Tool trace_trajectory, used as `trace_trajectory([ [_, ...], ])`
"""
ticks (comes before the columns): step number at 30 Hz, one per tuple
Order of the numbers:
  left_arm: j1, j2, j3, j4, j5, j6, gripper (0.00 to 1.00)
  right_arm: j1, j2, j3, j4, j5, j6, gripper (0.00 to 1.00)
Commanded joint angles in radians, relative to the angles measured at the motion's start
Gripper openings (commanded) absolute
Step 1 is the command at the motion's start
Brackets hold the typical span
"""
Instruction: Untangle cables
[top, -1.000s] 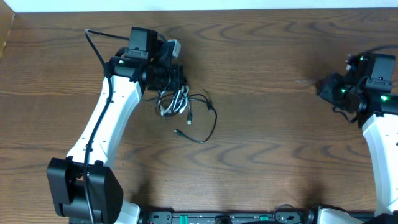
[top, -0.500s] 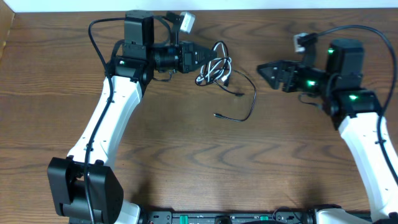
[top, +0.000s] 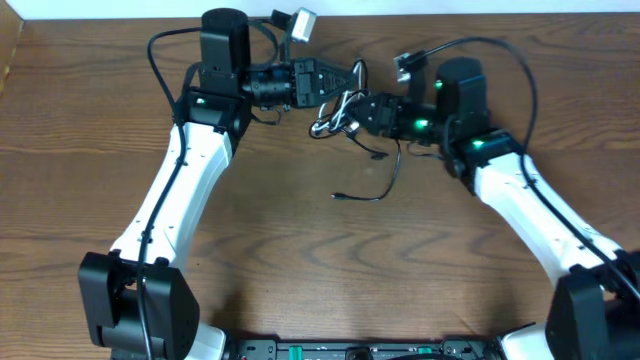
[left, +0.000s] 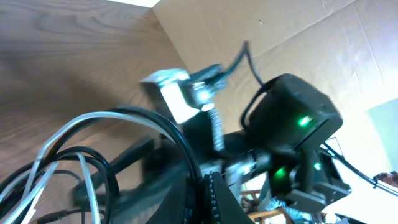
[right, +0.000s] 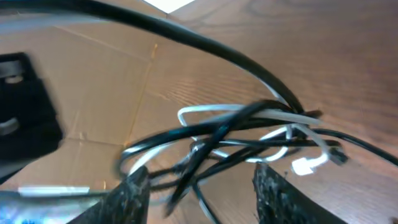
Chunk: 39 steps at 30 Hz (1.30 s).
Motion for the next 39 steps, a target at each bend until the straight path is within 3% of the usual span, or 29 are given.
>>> trace_trajectory([
  [1, -0.016, 0.005, 0.007, 0.008, 0.005, -0.016, 0.07, 0.049, 0.048, 0.006, 0.0, 0.183, 0.053, 0.34],
  [3, -0.026, 0.005, 0.007, 0.008, 0.003, -0.015, 0.07, 0.059, 0.063, 0.006, -0.008, 0.258, 0.053, 0.32],
  [5, -0.035, 0.005, 0.007, 0.008, 0.003, -0.014, 0.07, 0.056, 0.065, 0.006, -0.05, 0.349, 0.053, 0.21],
  [7, -0.036, 0.005, 0.007, -0.017, -0.042, -0.011, 0.08, 0.035, 0.061, 0.006, -0.124, 0.429, 0.053, 0.01],
  [12, -0.032, 0.005, 0.007, -0.2, -0.313, 0.11, 0.08, -0.082, 0.027, 0.006, -0.322, 0.483, -0.045, 0.01],
  [17, -0.032, 0.006, 0.007, -0.387, -0.605, 0.209, 0.07, -0.183, 0.008, 0.006, -0.551, 0.675, -0.097, 0.01],
  [28, -0.032, 0.006, 0.007, -0.593, -0.952, 0.319, 0.08, -0.309, 0.008, 0.006, -0.712, 0.748, -0.169, 0.01],
  [32, -0.032, 0.006, 0.007, -0.641, -1.0, 0.396, 0.07, -0.392, 0.008, 0.006, -0.75, 0.747, -0.184, 0.01],
  [39, -0.031, 0.006, 0.007, -0.665, -1.139, 0.402, 0.07, -0.518, 0.008, 0.006, -0.788, 0.742, -0.221, 0.01],
])
